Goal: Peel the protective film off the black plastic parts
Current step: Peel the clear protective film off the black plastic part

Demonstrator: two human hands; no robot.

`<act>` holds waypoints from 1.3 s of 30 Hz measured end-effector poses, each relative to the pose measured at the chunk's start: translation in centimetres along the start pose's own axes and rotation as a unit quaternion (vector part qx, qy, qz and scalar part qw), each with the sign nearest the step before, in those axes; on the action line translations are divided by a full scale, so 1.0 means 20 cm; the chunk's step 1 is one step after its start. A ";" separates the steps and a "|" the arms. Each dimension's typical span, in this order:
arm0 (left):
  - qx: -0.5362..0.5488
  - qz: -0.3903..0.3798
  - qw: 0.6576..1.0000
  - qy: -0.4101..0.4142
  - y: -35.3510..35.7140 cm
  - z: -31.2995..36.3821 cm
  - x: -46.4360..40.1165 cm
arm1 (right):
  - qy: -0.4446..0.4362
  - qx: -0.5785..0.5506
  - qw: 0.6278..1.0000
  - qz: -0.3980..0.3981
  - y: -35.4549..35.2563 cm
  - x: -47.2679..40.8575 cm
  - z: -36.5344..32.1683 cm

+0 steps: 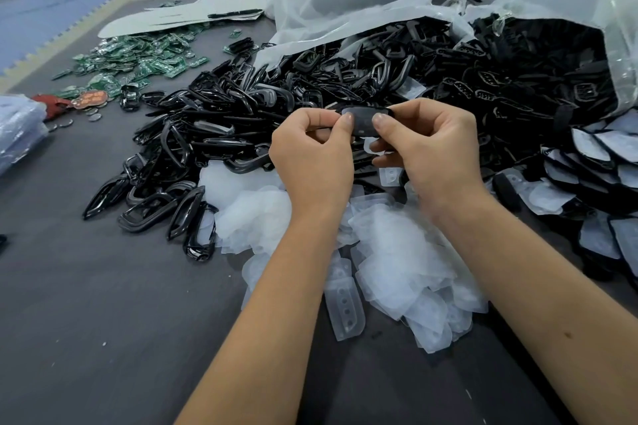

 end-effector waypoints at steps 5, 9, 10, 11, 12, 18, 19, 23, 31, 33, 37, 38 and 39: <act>0.006 -0.012 1.000 -0.008 0.00 0.00 0.00 | 0.006 0.005 1.000 -0.002 -0.01 -0.01 0.00; 0.048 -0.012 0.998 -0.026 0.00 -0.02 -0.01 | 0.008 0.015 1.000 0.003 -0.02 -0.02 0.01; 0.060 -0.019 0.998 -0.030 0.00 -0.03 -0.01 | 0.008 0.022 1.000 0.005 -0.02 -0.02 0.01; 0.068 -0.029 0.997 -0.032 0.00 -0.03 -0.01 | 0.009 0.034 0.999 0.006 -0.03 -0.02 0.01; 0.073 -0.040 0.996 -0.031 0.00 -0.03 -0.01 | 0.009 0.048 0.999 0.007 -0.03 -0.03 0.02; 0.100 -0.094 0.990 -0.044 0.01 -0.03 -0.02 | -0.018 0.145 0.989 0.018 -0.08 -0.05 0.01; 0.102 -0.100 0.989 -0.049 0.01 -0.04 -0.02 | -0.026 0.160 0.987 0.015 -0.09 -0.06 0.00; 0.110 -0.123 0.983 -0.078 0.00 -0.03 -0.02 | -0.078 0.241 0.967 0.007 -0.11 -0.08 -0.02; 0.197 -0.138 0.944 -0.224 -0.04 -0.07 -0.05 | -0.304 0.323 0.886 -0.131 -0.06 -0.02 -0.09; 0.218 -0.144 0.929 -0.260 -0.05 -0.08 -0.07 | -0.318 0.337 0.873 -0.153 -0.06 -0.02 -0.09; 0.271 -0.169 0.909 -0.268 -0.04 -0.07 -0.07 | -0.329 0.332 0.876 -0.119 -0.05 -0.04 -0.10; 0.298 -0.173 0.899 -0.269 -0.04 -0.06 -0.07 | -0.299 0.300 0.900 -0.102 -0.05 -0.04 -0.09; 0.323 -0.174 0.891 -0.268 -0.03 -0.05 -0.07 | -0.252 0.253 0.931 -0.082 -0.06 -0.05 -0.09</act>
Point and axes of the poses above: each hand's wrist, its own x-axis away from the middle knuckle, its own y-axis out of the palm, z = x × y, the point moved 4 cm from there along -x, towards the middle knuckle, and after that the axes turned 5 degrees about y, right-handed, at the moved point
